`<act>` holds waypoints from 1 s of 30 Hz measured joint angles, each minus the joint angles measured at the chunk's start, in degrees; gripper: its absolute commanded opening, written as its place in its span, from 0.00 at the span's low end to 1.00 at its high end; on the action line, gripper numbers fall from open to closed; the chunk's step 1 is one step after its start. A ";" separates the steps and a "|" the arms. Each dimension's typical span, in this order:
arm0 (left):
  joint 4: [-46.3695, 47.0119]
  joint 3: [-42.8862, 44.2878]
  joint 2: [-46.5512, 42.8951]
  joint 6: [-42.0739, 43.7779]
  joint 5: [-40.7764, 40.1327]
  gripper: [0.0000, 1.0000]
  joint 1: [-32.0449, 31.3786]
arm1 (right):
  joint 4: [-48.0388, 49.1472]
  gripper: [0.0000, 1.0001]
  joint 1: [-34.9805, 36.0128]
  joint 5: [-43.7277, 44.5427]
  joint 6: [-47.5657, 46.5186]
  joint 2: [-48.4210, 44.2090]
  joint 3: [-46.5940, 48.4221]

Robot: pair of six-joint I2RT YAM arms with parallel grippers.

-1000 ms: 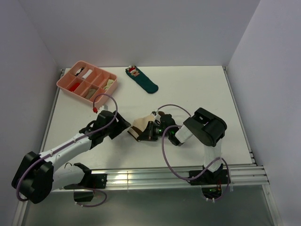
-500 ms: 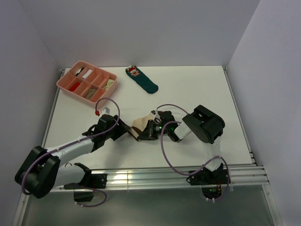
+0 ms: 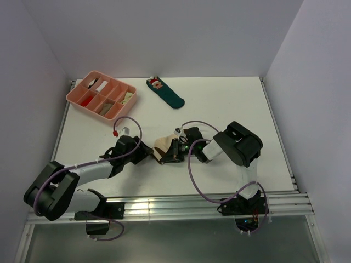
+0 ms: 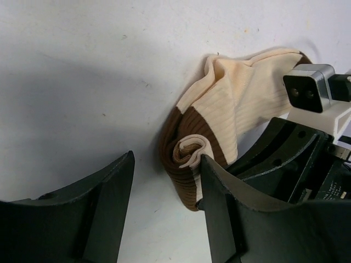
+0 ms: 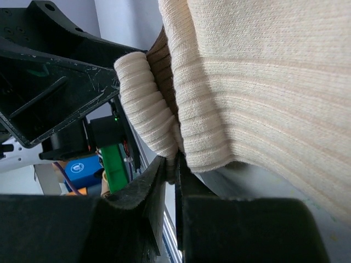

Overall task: Roll the socks
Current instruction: Roll the sock at the center of the board.

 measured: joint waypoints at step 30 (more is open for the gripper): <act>-28.76 22.58 11.89 0.57 -3.69 0.00 -0.26 | -33.44 0.44 3.52 21.31 -16.59 -15.47 6.29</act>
